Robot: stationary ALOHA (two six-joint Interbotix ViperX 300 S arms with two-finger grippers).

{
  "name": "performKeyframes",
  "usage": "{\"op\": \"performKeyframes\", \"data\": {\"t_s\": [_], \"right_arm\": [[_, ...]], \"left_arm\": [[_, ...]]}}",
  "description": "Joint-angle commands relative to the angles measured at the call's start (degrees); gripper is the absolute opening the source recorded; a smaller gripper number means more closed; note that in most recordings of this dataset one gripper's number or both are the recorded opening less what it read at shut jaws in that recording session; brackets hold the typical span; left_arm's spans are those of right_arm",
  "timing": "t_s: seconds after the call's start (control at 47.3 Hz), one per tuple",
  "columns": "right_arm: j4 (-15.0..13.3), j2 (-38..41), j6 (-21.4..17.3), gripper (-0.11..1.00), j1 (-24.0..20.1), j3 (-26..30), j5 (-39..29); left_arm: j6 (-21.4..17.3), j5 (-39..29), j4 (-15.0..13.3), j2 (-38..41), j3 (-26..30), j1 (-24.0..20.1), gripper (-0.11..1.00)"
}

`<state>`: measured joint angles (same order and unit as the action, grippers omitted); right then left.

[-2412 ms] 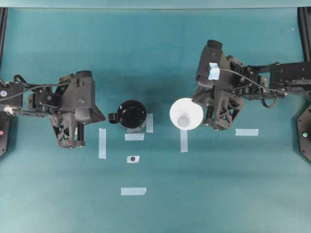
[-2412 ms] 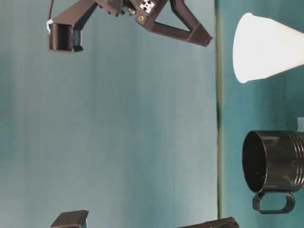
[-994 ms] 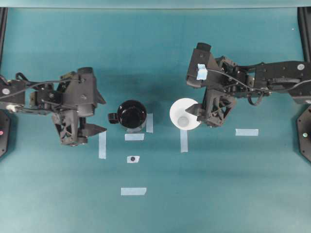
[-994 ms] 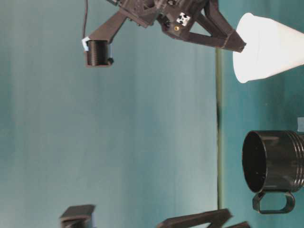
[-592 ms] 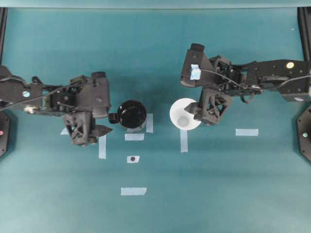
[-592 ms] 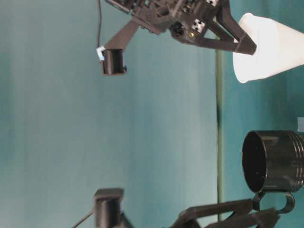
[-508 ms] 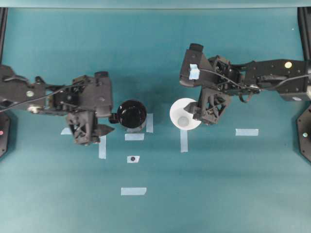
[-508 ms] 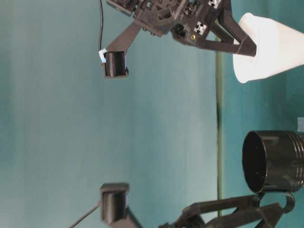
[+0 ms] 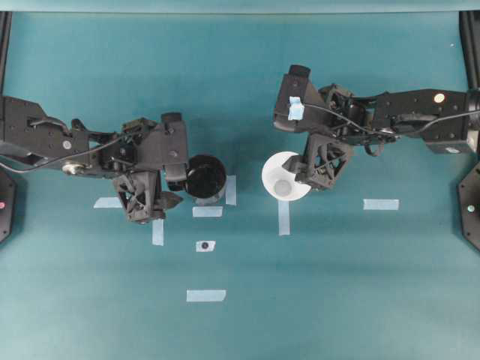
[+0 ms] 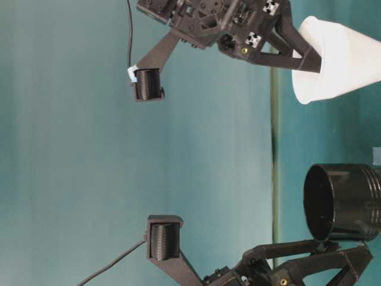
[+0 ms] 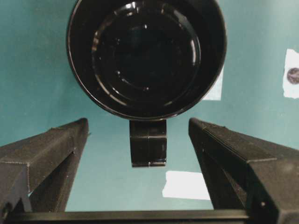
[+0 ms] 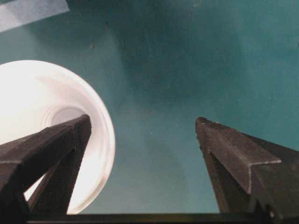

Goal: Holding the cup holder with the left arm, the right arm places the cup into the cup holder.
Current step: 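Open both grippers around the holder handle and the white cup rim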

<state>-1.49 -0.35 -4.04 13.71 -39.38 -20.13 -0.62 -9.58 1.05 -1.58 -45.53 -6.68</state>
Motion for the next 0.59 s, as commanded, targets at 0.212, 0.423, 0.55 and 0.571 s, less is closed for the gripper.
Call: {"op": "performKeyframes", "data": {"t_s": [0.212, 0.423, 0.55, 0.571], "right_arm": [[-0.09, -0.09, 0.35, 0.95, 0.18, 1.32, 0.09], [-0.09, -0.09, 0.35, 0.95, 0.18, 1.32, 0.09], [0.00, -0.09, 0.26, 0.95, 0.18, 1.41, 0.09], [-0.09, -0.18, 0.26, 0.95, 0.18, 1.32, 0.09]], "left_arm": [[0.09, 0.35, 0.18, -0.62, 1.05, -0.18, 0.96], [0.09, 0.18, 0.26, -0.70, 1.05, -0.18, 0.96], [0.09, 0.00, 0.18, -0.62, 0.97, -0.18, 0.96], [0.09, 0.00, 0.18, -0.62, 0.97, -0.18, 0.96]]}}
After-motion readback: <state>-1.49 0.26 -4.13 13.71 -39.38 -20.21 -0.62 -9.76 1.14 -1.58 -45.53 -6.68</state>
